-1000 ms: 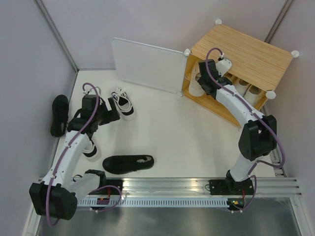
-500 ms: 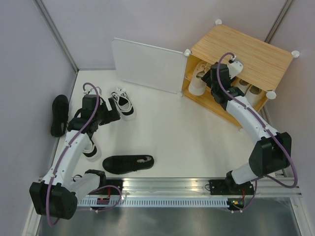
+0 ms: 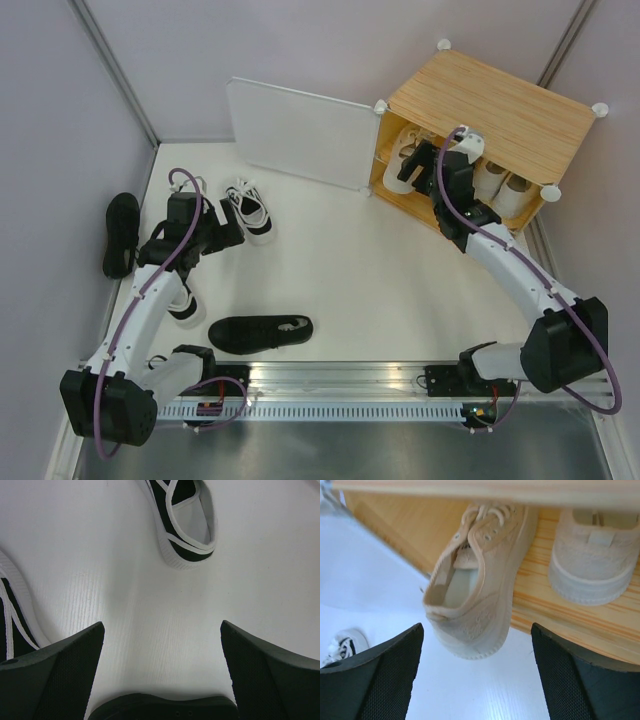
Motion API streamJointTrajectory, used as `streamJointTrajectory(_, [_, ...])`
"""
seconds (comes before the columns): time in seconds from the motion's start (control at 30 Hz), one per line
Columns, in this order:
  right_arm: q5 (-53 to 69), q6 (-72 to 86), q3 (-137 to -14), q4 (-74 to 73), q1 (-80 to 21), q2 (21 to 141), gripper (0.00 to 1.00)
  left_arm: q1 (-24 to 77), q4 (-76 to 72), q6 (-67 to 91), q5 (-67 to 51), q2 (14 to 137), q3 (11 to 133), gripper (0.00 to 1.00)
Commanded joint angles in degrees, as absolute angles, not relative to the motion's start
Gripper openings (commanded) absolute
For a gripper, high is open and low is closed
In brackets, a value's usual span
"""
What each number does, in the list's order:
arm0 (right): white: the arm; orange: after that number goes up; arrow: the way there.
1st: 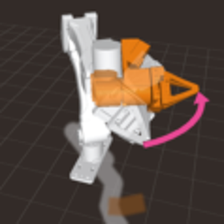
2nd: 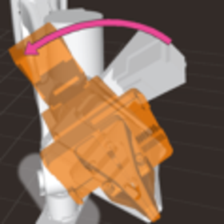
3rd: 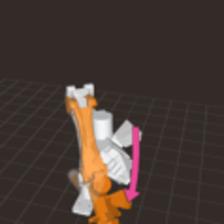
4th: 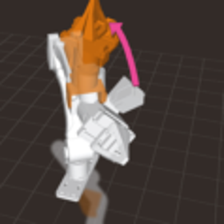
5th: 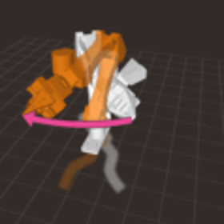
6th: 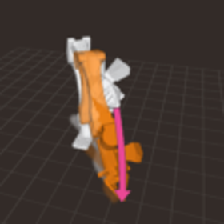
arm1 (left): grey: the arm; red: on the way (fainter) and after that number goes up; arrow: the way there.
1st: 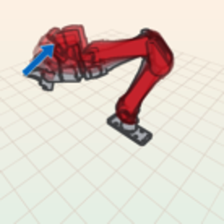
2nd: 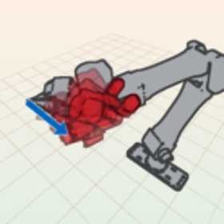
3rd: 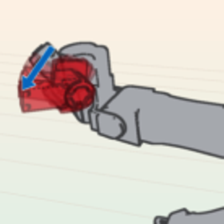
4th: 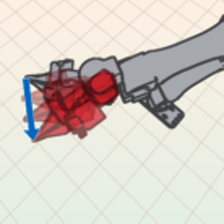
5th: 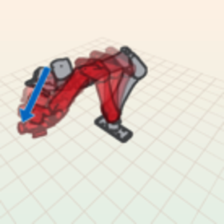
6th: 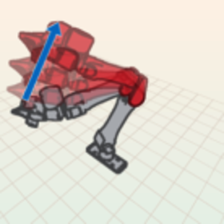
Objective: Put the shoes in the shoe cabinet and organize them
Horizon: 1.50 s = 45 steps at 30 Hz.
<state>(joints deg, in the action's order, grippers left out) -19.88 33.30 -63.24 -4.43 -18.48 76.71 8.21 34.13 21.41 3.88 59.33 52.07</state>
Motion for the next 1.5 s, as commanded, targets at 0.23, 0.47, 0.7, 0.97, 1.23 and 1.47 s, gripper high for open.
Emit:
streamJointTrajectory(0.23, [-29.7, 22.2, -58.0, 9.6, -26.1, 81.4, 0.90, 8.2, 32.5, 19.6, 3.0, 59.5, 51.5, 1.00])
streamJointTrajectory(0.47, [-33.2, 21.0, -65.6, 6.8, -26.1, 89.2, 0.81, 8.2, 32.5, 19.5, 3.1, 59.7, 51.5, 1.00])
streamJointTrajectory(0.7, [-36.1, 19.3, -69.3, 6.9, -25.9, 92.3, 0.45, 8.2, 32.5, 19.5, 3.3, 59.6, 51.5, 1.00])
streamJointTrajectory(0.97, [-36.8, 18.0, -73.8, 7.4, -22.7, 94.5, 0.33, 8.2, 32.5, 19.4, 3.4, 59.6, 51.5, 1.00])
streamJointTrajectory(1.23, [-33.8, 17.4, -76.6, 7.9, -18.9, 98.3, 0.33, 8.2, 32.6, 19.4, 3.3, 59.7, 51.5, 1.00])
streamJointTrajectory(1.47, [-31.4, 16.8, -76.6, 9.8, -16.7, 101.8, 0.36, 8.2, 32.5, 19.4, 3.5, 59.7, 51.5, 1.00])
